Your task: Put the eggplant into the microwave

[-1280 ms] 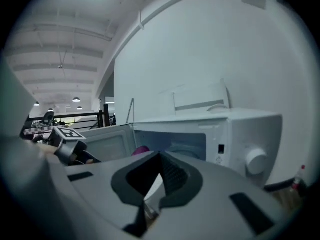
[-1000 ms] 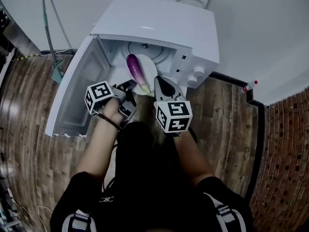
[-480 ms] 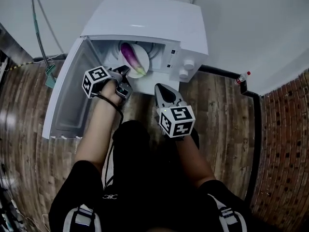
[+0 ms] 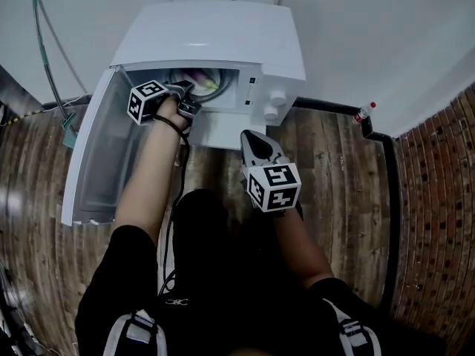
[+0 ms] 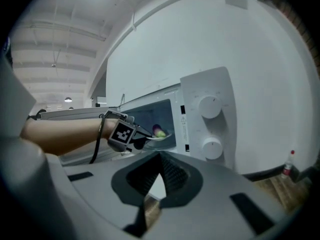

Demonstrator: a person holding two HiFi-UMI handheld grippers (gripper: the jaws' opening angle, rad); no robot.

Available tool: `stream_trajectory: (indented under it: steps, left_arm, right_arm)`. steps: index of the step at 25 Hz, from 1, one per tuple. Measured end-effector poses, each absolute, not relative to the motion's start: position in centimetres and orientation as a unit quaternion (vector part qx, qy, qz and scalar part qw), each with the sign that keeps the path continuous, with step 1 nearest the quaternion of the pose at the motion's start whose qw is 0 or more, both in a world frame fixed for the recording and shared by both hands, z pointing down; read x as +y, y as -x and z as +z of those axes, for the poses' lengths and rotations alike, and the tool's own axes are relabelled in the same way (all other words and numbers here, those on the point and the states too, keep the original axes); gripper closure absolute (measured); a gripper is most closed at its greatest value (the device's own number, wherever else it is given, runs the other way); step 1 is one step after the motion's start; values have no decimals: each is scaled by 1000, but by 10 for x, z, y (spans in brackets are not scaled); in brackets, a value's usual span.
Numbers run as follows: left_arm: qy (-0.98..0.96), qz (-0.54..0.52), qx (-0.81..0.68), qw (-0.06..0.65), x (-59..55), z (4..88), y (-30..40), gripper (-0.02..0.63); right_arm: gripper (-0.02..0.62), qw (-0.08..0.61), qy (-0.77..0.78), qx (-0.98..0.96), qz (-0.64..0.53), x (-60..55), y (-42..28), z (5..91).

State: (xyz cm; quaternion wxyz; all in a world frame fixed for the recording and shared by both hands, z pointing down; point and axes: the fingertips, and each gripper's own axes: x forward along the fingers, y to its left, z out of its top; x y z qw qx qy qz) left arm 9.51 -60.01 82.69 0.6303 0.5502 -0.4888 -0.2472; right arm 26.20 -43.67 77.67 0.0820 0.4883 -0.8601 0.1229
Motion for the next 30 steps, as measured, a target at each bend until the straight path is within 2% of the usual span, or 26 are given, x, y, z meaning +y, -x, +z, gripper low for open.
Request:
stream_trajectory:
  steps: [6,11,14,20,22,25,27,28,29,30]
  left_arm:
    - [-556,-230,-520,606,-614,833,-92,574]
    - [-591,-143,-575,547,-613,833,-86,574]
    - [-618,-55,-622,477,-609,834,-81,564]
    - [-658,128,-688,278,-609,836,-73,467]
    - [-655,155,-710,208,-609,831,-65,402]
    - [-651,148,-728,155,-600,816,-58,400]
    - [-659,134,-725,147,-588,808,-61,419]
    - [-670,126,-718,140,-580,803,-66,529]
    - [-687,115,-705,132,-571,796,-74,609]
    - [-708,101,-688,124,-562,789,-83,609]
  right_arm:
    - [588,85,-497,-854,129,-437,-273,784]
    - [588,83,-496,-854,129,-436,-274,785]
    - [588,83,-492,-857,128,-433,-271,785]
    - [588,88,-485,-861,125,-430,-265,788]
    - [588,92,-485,-861,122,-429,-265,791]
    - [588,86,-487,-861,119,-431,-265,789]
    - [588,74,-488,-862,120,-433,-264,786]
    - [588,68,-488,-862,120,-434,-263,784]
    - [588,63,-487,-863,120,-434,-261,782]
    - [588,58,-485,-865,118,-436,-258,781]
